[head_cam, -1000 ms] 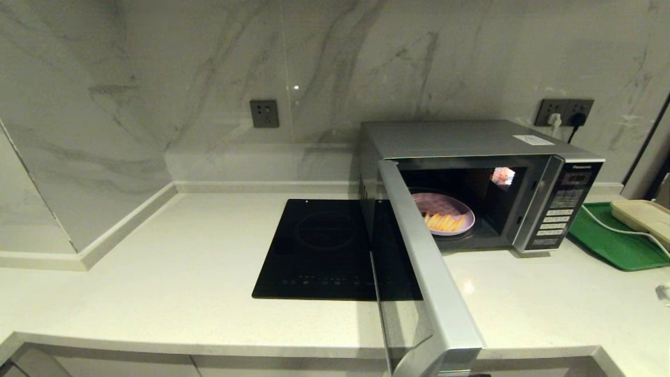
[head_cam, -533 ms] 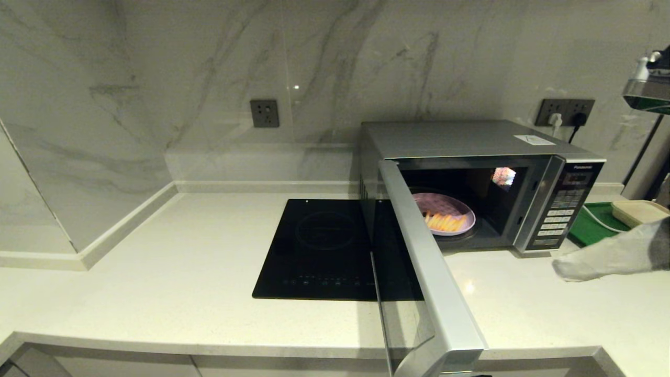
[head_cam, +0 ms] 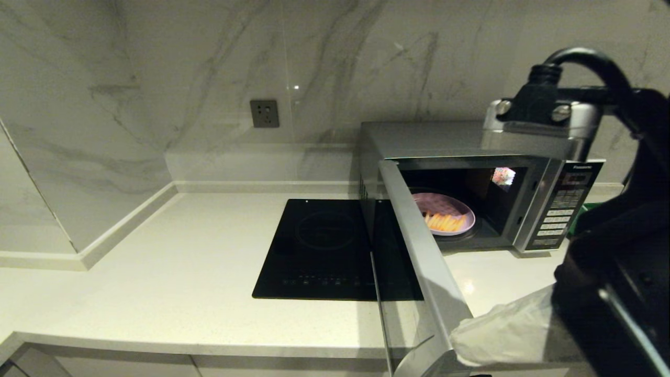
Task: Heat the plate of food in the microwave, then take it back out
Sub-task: Close the microwave oven
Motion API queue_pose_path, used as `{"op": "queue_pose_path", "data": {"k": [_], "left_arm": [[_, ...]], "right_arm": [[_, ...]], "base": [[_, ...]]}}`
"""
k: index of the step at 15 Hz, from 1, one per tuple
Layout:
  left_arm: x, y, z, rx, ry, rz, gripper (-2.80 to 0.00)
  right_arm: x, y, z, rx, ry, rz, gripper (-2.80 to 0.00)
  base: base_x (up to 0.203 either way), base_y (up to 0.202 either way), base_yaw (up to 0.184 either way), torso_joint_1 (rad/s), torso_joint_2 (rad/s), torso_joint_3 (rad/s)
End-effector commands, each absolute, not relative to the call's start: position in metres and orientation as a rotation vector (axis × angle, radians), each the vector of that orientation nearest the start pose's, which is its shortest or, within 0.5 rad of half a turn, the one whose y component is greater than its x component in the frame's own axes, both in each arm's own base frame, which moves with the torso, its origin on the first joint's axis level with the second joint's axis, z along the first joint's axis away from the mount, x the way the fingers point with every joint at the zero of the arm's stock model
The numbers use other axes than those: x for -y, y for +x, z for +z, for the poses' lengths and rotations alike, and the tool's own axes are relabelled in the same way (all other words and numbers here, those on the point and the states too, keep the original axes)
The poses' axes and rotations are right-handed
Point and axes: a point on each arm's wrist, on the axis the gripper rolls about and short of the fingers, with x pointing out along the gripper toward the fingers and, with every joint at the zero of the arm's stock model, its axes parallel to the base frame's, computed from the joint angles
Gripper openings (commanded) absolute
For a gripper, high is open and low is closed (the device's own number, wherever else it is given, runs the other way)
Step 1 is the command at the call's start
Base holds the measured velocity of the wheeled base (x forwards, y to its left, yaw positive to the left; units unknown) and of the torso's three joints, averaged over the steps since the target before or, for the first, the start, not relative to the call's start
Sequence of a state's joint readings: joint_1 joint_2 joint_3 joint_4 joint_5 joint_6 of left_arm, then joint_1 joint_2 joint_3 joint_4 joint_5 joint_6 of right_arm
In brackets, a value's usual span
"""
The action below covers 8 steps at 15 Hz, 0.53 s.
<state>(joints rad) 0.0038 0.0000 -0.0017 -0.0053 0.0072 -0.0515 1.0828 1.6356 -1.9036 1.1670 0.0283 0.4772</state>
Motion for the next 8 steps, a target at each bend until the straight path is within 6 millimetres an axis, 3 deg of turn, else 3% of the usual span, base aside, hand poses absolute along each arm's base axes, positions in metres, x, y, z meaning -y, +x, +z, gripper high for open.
{"op": "queue_pose_path", "data": {"k": [1,8], "left_arm": [[0.000,-0.023,0.077,0.008,-0.052,0.012,-2.80],[0.000,-0.023,0.077,0.008,-0.052,0.012,-2.80]], "right_arm": [[-0.228,0.104,0.325,-1.074,-0.131,0.824,-2.80],[-0.257,0.116,0.306,-1.085,-0.185,0.760,-2.80]], "base": [[0.000,0.000,0.000,0.000,0.00,0.000],[0.000,0.000,0.000,0.000,0.00,0.000]]}}
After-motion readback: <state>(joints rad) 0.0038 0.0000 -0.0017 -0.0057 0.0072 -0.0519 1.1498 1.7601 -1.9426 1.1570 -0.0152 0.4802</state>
